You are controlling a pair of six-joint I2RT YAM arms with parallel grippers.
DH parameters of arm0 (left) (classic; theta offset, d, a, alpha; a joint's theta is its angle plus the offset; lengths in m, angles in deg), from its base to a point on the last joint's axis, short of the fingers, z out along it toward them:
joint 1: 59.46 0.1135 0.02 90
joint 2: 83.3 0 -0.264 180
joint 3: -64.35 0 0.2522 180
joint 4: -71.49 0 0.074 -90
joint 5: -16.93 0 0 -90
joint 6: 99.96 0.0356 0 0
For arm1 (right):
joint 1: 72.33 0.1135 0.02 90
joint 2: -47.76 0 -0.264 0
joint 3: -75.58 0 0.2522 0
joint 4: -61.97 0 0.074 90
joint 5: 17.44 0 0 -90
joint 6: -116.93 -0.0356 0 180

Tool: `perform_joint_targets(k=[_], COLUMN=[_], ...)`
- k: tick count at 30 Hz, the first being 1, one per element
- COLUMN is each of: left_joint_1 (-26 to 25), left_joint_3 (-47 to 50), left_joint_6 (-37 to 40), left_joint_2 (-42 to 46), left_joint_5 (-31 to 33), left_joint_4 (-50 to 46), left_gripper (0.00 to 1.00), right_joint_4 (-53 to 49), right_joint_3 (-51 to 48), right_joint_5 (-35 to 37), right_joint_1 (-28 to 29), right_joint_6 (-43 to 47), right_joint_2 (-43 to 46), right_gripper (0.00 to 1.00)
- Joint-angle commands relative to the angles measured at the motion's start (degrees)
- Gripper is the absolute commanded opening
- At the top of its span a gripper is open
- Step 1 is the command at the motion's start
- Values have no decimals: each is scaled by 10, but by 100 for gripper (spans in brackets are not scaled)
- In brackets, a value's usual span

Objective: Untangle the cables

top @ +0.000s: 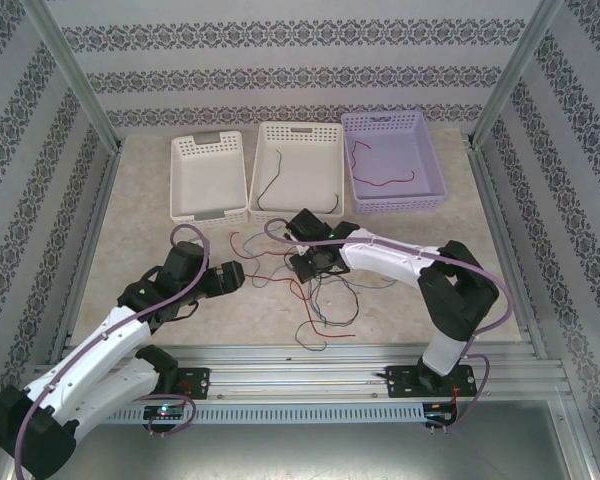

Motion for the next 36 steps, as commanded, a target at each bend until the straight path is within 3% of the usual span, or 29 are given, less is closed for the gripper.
perform_joint_targets(k=[1, 10, 21, 25, 32, 36], left_joint_1=[-24, -79, -85, -86, -88, -90], left_joint_3=[8, 12, 79, 89, 93, 100], left_joint_6=[-35, -78, -103, -104, -90, -84], left_joint_2=[-14, -46, -18, -18, -41, -52], left_joint_5=[7, 1, -43, -51, -66, -73], left_joint_4=[69, 199, 365, 390, 430, 457], left_gripper=[97, 97, 97, 90, 66, 68], right_joint_4=[-2, 34, 81, 92, 127, 123], right_joint_3=[28, 30, -7, -9, -21, -20], right_joint_5=[-48, -184, -277, -300, -353, -358], right_joint_1=[1, 3, -3, -5, -9, -11], right_joint_6=[22, 30, 22, 15, -10, -14], right_joint_2=[60, 160, 192, 193, 196, 194], right_gripper=[0, 0, 0, 0, 0, 0])
